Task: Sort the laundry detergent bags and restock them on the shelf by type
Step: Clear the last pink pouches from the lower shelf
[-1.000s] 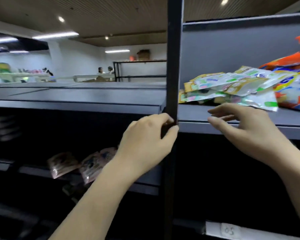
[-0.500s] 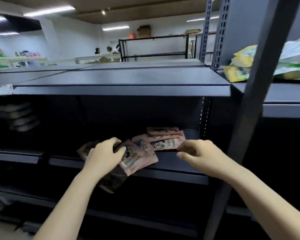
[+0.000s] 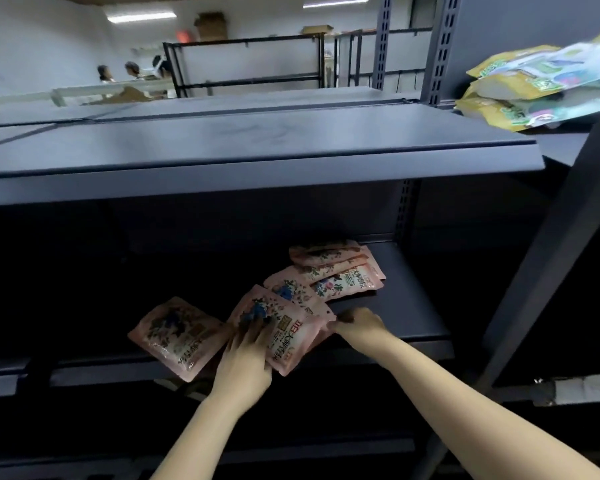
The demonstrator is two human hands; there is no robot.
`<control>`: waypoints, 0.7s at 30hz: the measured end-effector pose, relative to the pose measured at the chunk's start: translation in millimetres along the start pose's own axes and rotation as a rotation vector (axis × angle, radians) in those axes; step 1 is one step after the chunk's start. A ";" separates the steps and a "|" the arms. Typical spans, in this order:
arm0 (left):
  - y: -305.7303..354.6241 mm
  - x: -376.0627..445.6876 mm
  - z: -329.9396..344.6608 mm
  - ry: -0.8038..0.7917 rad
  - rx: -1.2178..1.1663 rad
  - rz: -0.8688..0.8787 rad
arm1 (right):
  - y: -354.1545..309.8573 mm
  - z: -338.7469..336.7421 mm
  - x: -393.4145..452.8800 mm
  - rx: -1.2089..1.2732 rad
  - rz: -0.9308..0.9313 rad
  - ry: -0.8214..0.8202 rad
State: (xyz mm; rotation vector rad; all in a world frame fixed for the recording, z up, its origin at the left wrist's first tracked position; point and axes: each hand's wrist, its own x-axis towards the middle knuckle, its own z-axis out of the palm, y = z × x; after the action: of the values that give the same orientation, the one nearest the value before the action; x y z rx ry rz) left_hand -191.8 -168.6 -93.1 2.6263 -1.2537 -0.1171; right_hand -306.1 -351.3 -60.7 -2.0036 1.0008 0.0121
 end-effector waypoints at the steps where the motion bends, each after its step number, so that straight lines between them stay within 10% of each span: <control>1: -2.8 2.8 3.4 0.009 -0.029 0.003 | -3.0 3.7 1.7 0.054 0.016 0.014; 16: -7.7 20.5 14.1 0.060 0.108 0.115 | -14.6 -49.3 -34.9 0.194 -0.240 0.584; 21: 4.4 19.9 3.4 0.293 0.111 0.211 | -31.3 -72.0 -49.8 -0.047 -0.284 0.695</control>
State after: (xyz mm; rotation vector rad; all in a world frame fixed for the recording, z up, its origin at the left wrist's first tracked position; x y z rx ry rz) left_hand -183.2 -187.2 -94.9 2.4625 -1.4514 0.3687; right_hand -344.1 -360.8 23.7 -2.2216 1.1162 -0.8698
